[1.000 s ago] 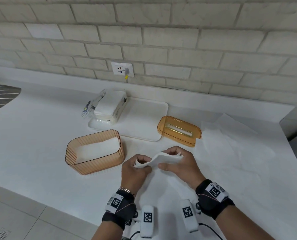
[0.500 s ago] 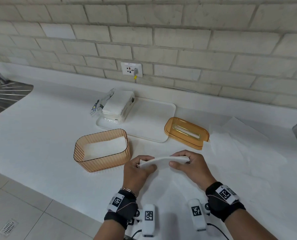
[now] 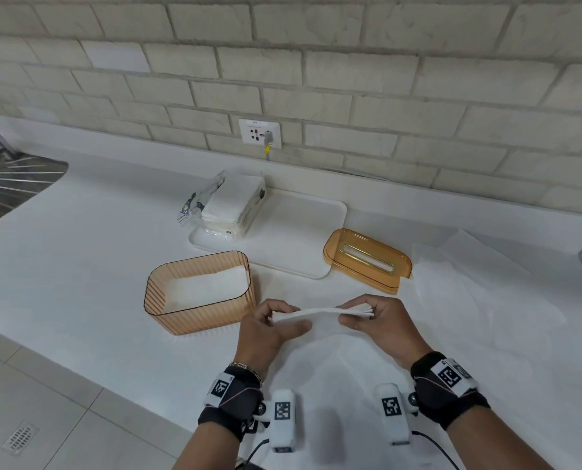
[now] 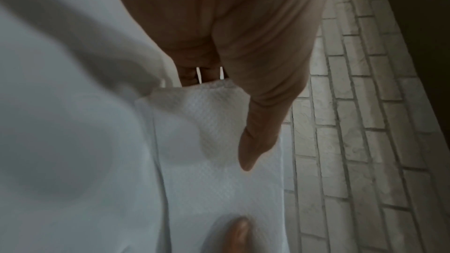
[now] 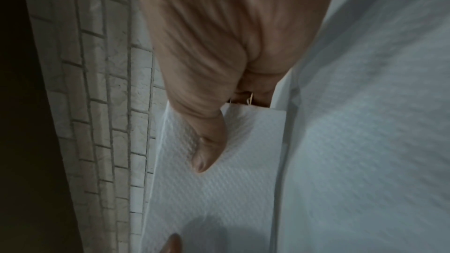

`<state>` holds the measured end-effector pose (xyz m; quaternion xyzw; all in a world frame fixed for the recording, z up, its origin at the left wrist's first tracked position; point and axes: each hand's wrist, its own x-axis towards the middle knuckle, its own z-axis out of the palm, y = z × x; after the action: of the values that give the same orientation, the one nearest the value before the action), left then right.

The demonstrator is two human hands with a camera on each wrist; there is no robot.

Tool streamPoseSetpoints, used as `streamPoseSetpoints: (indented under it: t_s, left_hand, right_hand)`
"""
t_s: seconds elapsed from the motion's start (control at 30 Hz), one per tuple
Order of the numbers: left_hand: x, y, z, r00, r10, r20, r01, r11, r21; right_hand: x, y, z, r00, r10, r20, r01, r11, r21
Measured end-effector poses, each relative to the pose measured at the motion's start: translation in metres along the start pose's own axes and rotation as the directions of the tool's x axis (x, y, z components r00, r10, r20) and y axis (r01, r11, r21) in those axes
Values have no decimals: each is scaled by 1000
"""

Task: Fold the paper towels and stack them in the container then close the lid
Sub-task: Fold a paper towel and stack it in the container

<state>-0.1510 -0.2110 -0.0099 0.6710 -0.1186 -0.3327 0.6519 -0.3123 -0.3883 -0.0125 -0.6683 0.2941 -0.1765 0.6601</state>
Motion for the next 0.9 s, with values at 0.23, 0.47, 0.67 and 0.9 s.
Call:
streamPoseSetpoints:
  t_s: [0.23, 0.47, 0.67, 0.9]
  left_hand:
    - [0, -4, 11, 994, 101, -37, -98, 992, 78]
    - [2, -10, 12, 994, 107, -19, -104, 990, 95]
    - [2, -4, 9, 990, 134, -40, -132, 990, 45]
    - [-2, -10, 13, 997, 79, -6, -79, 996, 49]
  right_hand:
    - [-5, 3, 3, 1000, 14, 3, -14, 999, 29]
    - [-7, 1, 4, 999, 37, 16, -37, 999, 28]
    - [-5, -12, 3, 1000, 11, -2, -11, 994, 109]
    - [-7, -3, 4, 999, 50, -11, -50, 999, -2]
